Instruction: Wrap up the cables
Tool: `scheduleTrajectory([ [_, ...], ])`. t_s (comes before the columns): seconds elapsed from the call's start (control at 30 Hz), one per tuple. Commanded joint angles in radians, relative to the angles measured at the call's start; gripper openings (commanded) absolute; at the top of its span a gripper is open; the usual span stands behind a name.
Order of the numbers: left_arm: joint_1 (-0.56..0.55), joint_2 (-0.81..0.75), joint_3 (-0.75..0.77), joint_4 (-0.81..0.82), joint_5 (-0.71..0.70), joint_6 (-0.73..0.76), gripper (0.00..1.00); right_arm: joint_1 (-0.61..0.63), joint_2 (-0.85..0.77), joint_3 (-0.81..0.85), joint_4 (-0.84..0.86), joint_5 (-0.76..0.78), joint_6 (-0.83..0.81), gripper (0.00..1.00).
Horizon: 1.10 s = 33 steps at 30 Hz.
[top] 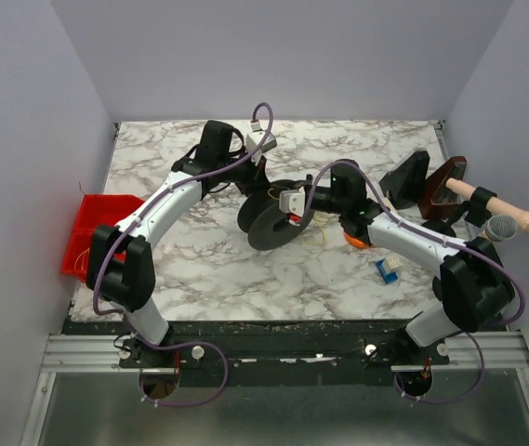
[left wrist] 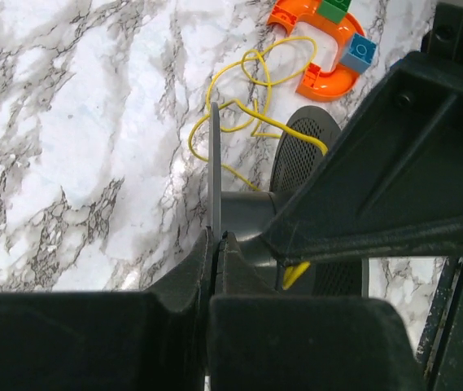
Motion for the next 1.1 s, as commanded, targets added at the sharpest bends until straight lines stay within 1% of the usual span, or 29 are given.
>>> scheduleTrajectory([
  [0.0,-0.023,0.005,0.085,-0.018,0.022,0.036,0.0,-0.072,-0.011,-0.016,-0.051,-0.092,0.052,0.01],
  [0.1,-0.049,0.014,0.134,-0.122,0.037,0.139,0.0,-0.078,-0.034,-0.013,-0.13,-0.065,-0.038,0.01],
  [0.13,-0.063,0.023,0.151,-0.161,0.03,0.205,0.0,-0.078,-0.042,-0.015,-0.139,-0.068,-0.046,0.01],
  [0.2,-0.084,0.051,0.203,-0.246,0.001,0.277,0.0,-0.078,-0.065,-0.045,-0.114,-0.078,-0.054,0.01],
  [0.23,-0.092,0.077,0.259,-0.288,-0.022,0.29,0.0,-0.078,-0.079,-0.073,-0.079,-0.085,-0.031,0.01],
  [0.3,-0.103,0.112,0.319,-0.357,-0.07,0.293,0.0,-0.078,-0.097,-0.117,-0.041,-0.074,-0.022,0.01],
  [0.4,-0.112,0.12,0.346,-0.385,-0.125,0.305,0.0,-0.077,-0.1,-0.127,-0.032,-0.103,-0.02,0.01],
  [0.47,-0.12,0.129,0.355,-0.409,-0.162,0.348,0.0,-0.078,-0.077,-0.113,-0.025,-0.114,-0.006,0.01],
  [0.57,-0.141,0.172,0.401,-0.466,-0.266,0.403,0.0,-0.078,-0.053,-0.133,0.075,-0.121,0.07,0.01],
  [0.63,-0.144,0.206,0.453,-0.5,-0.291,0.409,0.0,-0.078,-0.057,-0.16,0.135,-0.132,0.111,0.01],
  [0.73,-0.144,0.235,0.53,-0.544,-0.259,0.382,0.0,-0.078,-0.076,-0.162,0.141,-0.146,0.151,0.01],
  [0.87,-0.144,0.209,0.47,-0.499,-0.205,0.371,0.0,-0.077,-0.065,-0.191,0.282,-0.109,0.221,0.01],
  [0.97,-0.144,0.2,0.438,-0.491,-0.181,0.377,0.0,-0.077,-0.034,-0.168,0.261,-0.083,0.193,0.01],
  [1.07,-0.144,0.193,0.445,-0.524,-0.133,0.412,0.0,-0.078,-0.013,-0.182,0.305,-0.065,0.19,0.01],
])
